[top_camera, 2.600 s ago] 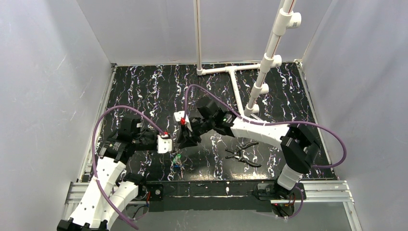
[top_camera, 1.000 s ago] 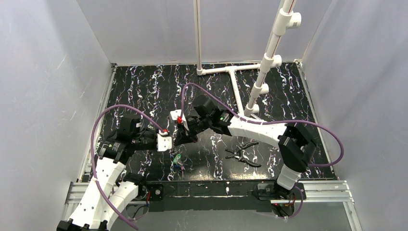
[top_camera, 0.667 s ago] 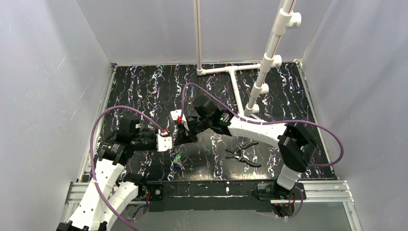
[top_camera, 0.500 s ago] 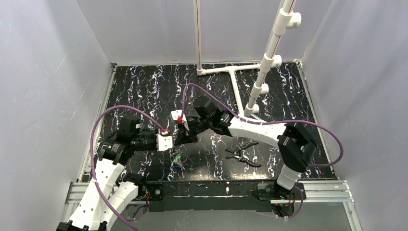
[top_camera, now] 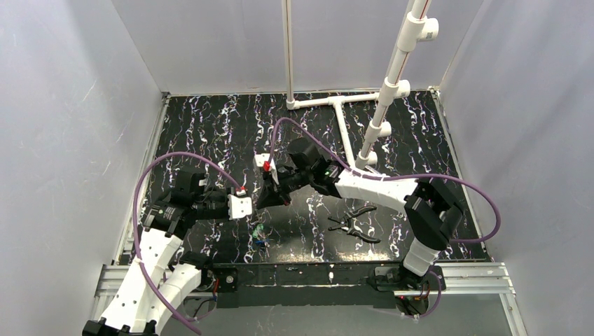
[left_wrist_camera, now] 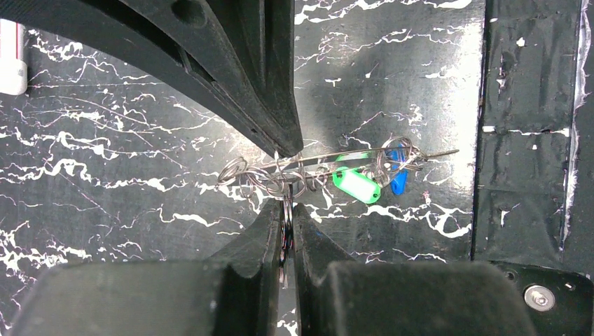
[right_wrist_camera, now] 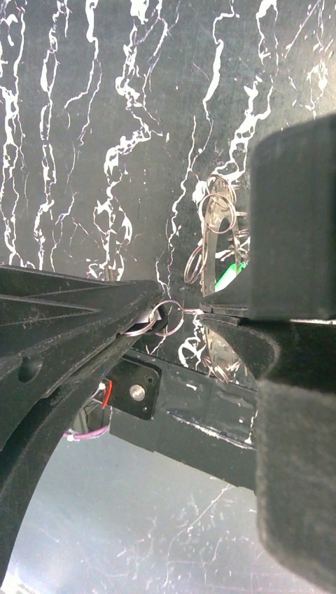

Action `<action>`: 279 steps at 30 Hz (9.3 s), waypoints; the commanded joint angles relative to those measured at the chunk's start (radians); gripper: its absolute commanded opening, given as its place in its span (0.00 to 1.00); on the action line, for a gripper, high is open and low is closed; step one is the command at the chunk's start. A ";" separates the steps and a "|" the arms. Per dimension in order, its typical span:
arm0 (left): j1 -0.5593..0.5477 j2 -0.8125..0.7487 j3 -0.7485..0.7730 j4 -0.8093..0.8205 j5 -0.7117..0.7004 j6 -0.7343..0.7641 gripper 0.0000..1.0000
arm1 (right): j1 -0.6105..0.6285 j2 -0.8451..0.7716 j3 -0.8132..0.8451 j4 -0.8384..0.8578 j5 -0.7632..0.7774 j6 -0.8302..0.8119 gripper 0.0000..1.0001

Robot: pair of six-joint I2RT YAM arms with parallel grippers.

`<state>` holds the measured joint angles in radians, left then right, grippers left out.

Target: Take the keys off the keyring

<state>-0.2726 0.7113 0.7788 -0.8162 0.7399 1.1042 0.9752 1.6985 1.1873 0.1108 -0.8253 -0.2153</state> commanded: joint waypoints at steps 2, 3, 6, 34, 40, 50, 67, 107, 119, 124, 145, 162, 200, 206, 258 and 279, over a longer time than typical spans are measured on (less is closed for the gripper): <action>-0.002 -0.010 -0.009 -0.028 0.013 0.011 0.00 | -0.023 -0.048 -0.028 0.156 -0.033 0.107 0.01; -0.002 -0.010 -0.011 -0.028 0.015 0.011 0.00 | -0.025 -0.047 -0.031 0.171 -0.036 0.120 0.01; -0.002 -0.008 -0.021 -0.028 0.022 0.016 0.00 | -0.029 -0.043 -0.041 0.222 -0.049 0.160 0.01; -0.002 0.108 0.083 0.027 0.034 -0.255 0.00 | 0.048 -0.058 0.044 -0.250 -0.010 -0.343 0.01; -0.002 0.145 0.110 0.034 0.054 -0.369 0.00 | 0.072 -0.047 0.085 -0.309 0.028 -0.401 0.01; -0.002 0.135 0.095 0.042 0.069 -0.468 0.00 | 0.077 -0.041 0.115 -0.336 0.050 -0.418 0.01; -0.003 -0.032 -0.036 0.115 -0.008 0.025 0.00 | -0.005 -0.068 0.027 -0.057 0.017 -0.094 0.24; -0.004 -0.024 0.203 -0.031 0.148 0.527 0.00 | -0.129 -0.198 0.130 -0.321 -0.064 0.036 0.56; -0.005 0.047 0.288 -0.097 0.027 0.201 0.00 | -0.203 -0.212 0.198 -0.395 0.000 0.066 0.58; -0.005 0.086 0.336 -0.098 -0.040 0.005 0.00 | -0.214 -0.211 0.193 -0.390 0.005 0.096 0.61; -0.005 0.209 0.428 -0.148 -0.222 -0.782 0.00 | -0.220 -0.198 0.224 -0.408 0.126 0.124 0.61; -0.006 0.252 0.451 -0.156 -0.153 -1.010 0.00 | -0.061 -0.147 0.279 -0.464 0.171 -0.037 0.50; -0.005 0.296 0.448 -0.175 -0.111 -1.077 0.00 | 0.039 -0.067 0.200 -0.331 0.196 -0.062 0.61; -0.005 0.296 0.427 -0.139 -0.113 -1.171 0.00 | 0.043 -0.078 0.118 -0.166 0.254 0.189 0.98; 0.032 0.266 0.314 -0.080 0.113 -1.370 0.00 | -0.016 -0.113 0.126 -0.327 0.096 -0.075 0.48; 0.141 0.422 0.093 -0.135 0.120 -1.253 0.00 | -0.015 -0.073 -0.049 -0.151 0.051 0.115 0.59</action>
<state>-0.1337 1.1423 0.8536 -0.8993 0.8608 -0.1890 0.9577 1.6135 1.1007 -0.1421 -0.7219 -0.1299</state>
